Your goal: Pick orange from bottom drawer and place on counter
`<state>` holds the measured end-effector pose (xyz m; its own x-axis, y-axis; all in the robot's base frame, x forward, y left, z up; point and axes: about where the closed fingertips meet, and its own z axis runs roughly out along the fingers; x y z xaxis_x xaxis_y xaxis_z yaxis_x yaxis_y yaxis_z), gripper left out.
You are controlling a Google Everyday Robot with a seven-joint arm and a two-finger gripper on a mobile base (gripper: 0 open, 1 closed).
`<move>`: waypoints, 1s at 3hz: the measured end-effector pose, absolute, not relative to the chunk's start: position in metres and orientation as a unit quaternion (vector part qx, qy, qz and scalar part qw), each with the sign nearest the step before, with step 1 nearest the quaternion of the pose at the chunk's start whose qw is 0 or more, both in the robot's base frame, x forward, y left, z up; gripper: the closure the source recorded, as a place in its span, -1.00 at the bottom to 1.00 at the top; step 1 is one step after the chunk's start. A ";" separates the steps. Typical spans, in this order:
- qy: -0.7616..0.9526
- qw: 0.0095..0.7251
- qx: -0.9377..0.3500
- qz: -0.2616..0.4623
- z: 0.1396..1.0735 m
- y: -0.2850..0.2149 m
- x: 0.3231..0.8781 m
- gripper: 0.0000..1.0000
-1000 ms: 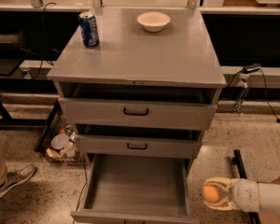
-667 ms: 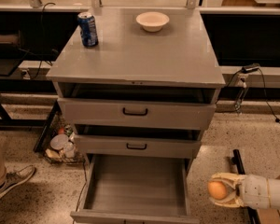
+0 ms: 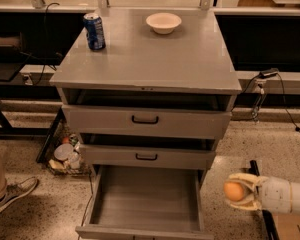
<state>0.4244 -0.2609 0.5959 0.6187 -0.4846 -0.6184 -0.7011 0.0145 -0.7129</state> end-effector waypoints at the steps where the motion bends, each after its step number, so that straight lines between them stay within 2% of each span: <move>1: 0.397 0.602 -0.690 0.066 0.661 -0.273 0.451 1.00; 3: 0.438 0.583 -0.679 0.081 0.760 -0.287 0.510 1.00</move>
Offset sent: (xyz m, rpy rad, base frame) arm 0.0806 -0.0435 0.1893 0.0477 -0.0912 -0.0471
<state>0.5105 -0.2874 0.7599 0.6026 -0.5011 -0.6211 -0.6896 0.0648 -0.7213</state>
